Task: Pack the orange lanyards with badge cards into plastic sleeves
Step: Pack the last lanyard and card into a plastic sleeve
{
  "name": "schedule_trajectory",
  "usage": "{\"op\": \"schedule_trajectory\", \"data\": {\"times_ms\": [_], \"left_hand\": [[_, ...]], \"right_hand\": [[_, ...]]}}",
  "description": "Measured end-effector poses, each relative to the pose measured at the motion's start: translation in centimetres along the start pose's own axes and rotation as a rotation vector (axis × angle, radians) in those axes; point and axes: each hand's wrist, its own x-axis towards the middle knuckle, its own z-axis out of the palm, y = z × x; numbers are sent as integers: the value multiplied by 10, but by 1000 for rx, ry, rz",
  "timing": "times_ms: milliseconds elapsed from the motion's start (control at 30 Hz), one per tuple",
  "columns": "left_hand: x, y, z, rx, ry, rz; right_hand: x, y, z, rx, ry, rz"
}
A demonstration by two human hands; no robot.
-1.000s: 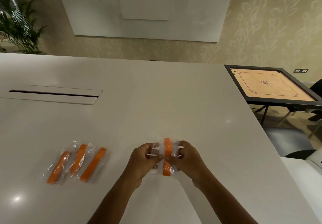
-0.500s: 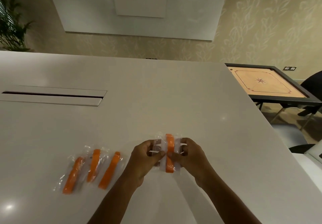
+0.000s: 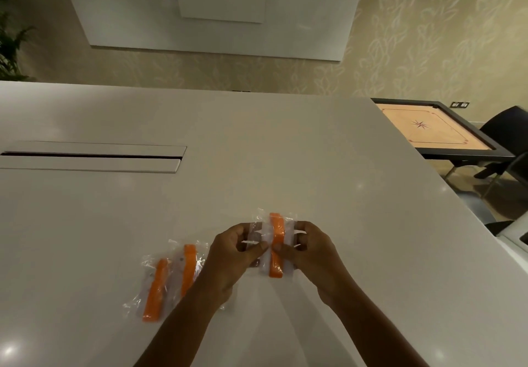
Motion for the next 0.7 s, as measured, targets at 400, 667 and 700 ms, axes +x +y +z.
{"op": "schedule_trajectory", "data": {"times_ms": [400, 667, 700], "left_hand": [[-43, -6, -69, -29, -7, -28], [-96, -2, -125, 13, -4, -12], [-101, -1, -135, 8, -7, -5]], "right_hand": [[-48, -8, 68, 39, 20, -5], [-96, -22, 123, 42, 59, -34], [-101, -24, 133, 48, 69, -39]]}}
